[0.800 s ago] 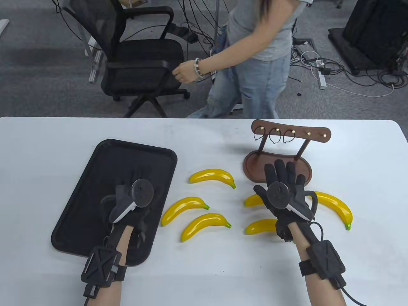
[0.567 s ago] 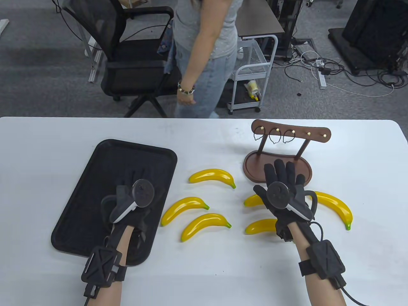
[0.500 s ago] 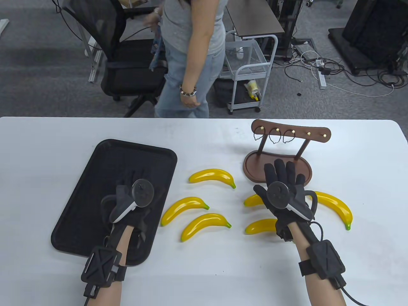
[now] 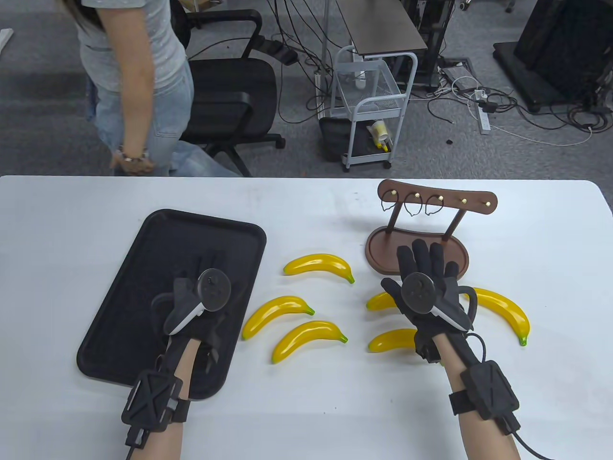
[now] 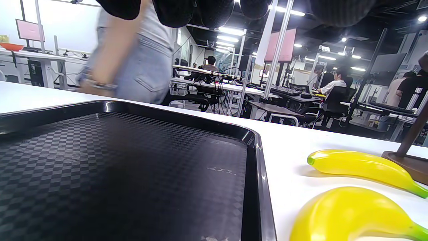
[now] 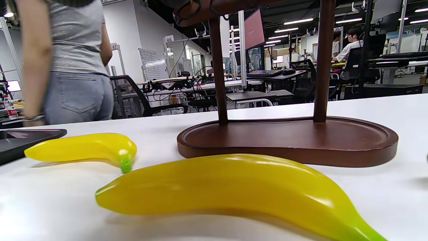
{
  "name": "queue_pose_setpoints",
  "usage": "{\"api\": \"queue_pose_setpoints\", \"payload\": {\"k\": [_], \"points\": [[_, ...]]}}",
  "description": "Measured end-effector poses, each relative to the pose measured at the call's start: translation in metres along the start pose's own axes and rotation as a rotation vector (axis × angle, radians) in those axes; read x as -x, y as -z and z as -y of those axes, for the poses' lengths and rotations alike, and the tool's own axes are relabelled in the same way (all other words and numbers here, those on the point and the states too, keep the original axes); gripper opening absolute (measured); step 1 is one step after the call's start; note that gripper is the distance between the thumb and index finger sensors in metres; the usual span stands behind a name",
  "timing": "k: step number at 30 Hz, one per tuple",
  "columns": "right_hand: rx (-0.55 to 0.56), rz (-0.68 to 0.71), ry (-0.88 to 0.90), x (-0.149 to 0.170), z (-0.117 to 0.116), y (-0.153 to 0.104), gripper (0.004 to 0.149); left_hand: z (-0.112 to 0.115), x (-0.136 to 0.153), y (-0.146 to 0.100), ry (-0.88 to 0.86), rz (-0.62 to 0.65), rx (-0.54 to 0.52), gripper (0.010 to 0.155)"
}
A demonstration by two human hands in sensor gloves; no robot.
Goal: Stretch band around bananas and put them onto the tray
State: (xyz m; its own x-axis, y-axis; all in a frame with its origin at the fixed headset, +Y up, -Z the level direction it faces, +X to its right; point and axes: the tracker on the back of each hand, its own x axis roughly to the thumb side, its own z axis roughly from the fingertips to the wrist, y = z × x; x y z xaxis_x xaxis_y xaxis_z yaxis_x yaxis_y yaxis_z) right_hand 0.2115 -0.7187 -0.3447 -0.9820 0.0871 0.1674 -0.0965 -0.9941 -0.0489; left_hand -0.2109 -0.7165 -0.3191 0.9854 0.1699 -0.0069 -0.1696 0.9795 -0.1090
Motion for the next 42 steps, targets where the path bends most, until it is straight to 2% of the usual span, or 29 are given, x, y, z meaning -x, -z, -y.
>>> {"api": "queue_pose_setpoints", "payload": {"k": [8,18,32,36,42], "points": [[0.020,-0.002,0.021,0.001,0.001,0.001,0.078,-0.001,0.000,0.000,-0.020,0.009,0.005,0.073],[0.128,-0.061,0.122,0.013,0.007,0.001,0.075,-0.008,-0.005,-0.002,-0.150,0.069,0.028,0.073],[0.220,-0.292,0.659,0.064,0.013,0.020,0.070,-0.001,-0.012,-0.002,-0.411,0.185,0.078,0.071],[0.247,-0.385,0.831,0.077,0.008,0.027,0.068,0.005,-0.014,0.000,-0.497,0.252,0.138,0.071],[0.216,-0.452,1.071,0.088,-0.005,0.040,0.067,0.016,-0.016,0.002,-0.591,0.293,0.193,0.074]]}}
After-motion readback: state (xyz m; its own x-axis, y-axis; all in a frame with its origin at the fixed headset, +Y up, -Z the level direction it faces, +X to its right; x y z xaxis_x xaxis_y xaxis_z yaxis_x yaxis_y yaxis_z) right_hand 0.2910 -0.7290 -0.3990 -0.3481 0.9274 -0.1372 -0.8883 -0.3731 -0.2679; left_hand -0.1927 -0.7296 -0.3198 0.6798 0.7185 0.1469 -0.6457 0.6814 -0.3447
